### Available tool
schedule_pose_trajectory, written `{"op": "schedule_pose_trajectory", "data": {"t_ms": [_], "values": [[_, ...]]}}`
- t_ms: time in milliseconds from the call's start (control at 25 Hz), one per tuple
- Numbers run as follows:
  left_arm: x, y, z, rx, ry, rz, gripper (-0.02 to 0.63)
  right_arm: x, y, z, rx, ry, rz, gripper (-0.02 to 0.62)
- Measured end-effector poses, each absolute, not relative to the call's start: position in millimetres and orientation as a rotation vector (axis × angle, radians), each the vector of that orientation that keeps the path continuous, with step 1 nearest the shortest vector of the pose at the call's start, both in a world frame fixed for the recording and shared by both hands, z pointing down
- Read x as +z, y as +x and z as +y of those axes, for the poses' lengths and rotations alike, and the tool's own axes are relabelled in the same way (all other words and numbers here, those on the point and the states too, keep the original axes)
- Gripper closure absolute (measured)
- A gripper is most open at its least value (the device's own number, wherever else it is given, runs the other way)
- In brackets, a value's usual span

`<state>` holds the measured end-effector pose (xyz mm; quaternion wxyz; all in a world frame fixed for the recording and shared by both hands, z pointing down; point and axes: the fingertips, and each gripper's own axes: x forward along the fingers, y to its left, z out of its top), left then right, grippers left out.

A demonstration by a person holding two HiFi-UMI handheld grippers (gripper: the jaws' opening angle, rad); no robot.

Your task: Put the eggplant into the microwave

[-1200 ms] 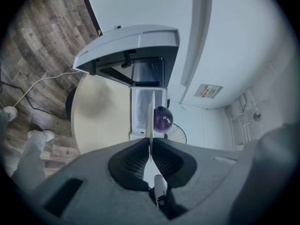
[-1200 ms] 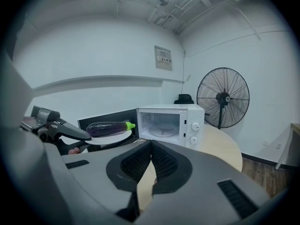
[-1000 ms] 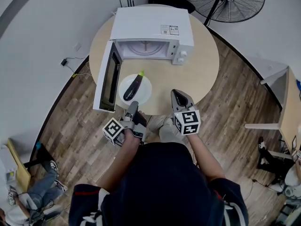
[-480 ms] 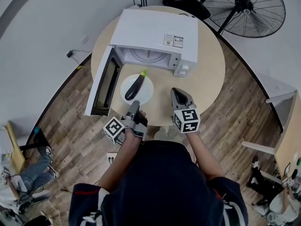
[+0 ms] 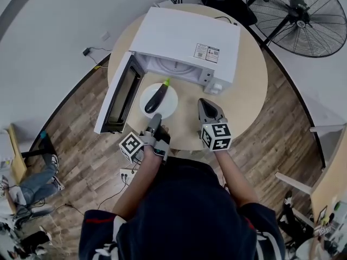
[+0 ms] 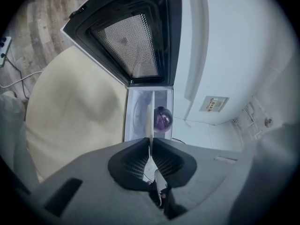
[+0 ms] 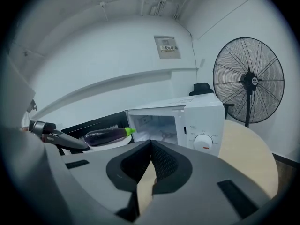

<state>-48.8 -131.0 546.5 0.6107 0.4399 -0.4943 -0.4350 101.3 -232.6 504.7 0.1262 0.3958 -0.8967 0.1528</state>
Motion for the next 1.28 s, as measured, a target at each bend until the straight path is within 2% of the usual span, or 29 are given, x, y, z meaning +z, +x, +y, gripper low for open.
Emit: {"op": "schedule_pose_trajectory", "data": {"t_ms": [840,1280], "values": [[569,-87,-197,-0.883,1.108,-1.03,0.578,524,49,-262,0.482,1.247,-2.511,0.583],[597,-82,-229,-0.875,1.154,-0.963,0.578,539,57,-257,0.427,1.267,-2.407,0.583]]}}
